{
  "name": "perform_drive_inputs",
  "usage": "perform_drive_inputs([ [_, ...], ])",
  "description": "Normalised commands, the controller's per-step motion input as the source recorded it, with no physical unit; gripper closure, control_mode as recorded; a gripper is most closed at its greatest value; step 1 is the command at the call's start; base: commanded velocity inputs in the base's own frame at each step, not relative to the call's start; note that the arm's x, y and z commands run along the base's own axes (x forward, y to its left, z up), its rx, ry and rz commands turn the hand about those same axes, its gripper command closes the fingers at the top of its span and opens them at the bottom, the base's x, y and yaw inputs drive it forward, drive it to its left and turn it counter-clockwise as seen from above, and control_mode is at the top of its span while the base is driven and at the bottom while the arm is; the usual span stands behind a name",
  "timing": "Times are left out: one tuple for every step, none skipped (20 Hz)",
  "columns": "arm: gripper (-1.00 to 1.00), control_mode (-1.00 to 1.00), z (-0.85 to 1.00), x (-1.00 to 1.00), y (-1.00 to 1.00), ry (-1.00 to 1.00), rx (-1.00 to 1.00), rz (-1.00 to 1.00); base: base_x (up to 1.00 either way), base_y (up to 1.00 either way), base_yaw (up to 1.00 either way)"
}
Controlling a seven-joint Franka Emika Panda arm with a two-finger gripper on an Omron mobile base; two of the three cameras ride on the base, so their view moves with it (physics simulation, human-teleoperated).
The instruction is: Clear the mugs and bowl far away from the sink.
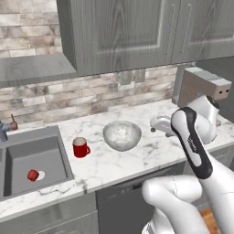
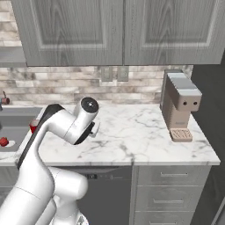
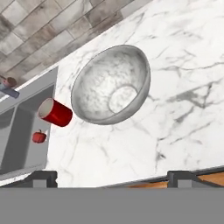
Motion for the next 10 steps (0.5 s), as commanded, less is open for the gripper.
perform_drive_inputs([
  [-1.00,-1.00,-0.28,0.58,0.00,0.10,0.01,0.00,0.00,0.00,0.00],
  [-1.00,-1.00,-0.29,0.56,0.00,0.10,0.00,0.00,0.00,0.00,0.00],
  [-1.00,-1.00,-0.31,0.54,0.00,0.11,0.00,0.00,0.00,0.00,0.00],
  [-1.00,-1.00,-0.31,0.51,0.00,0.11,0.00,0.00,0.00,0.00,0.00],
  [-1.00,-1.00,-0.31,0.43,0.00,0.13,0.00,-0.02,0.00,0.00,0.00],
  [-1.00,-1.00,-0.34,0.37,0.00,0.13,0.00,-0.05,0.00,0.00,0.00],
  [-1.00,-1.00,-0.31,0.38,0.00,0.13,0.00,-0.06,0.00,0.00,0.00],
  [-1.00,-1.00,-0.31,0.38,0.00,0.12,0.00,-0.07,0.00,0.00,0.00],
  [-1.00,-1.00,-0.29,0.40,0.00,0.12,0.00,-0.07,0.00,0.00,0.00],
  [-1.00,-1.00,-0.28,0.37,0.00,0.12,0.00,-0.07,0.00,0.00,0.00],
])
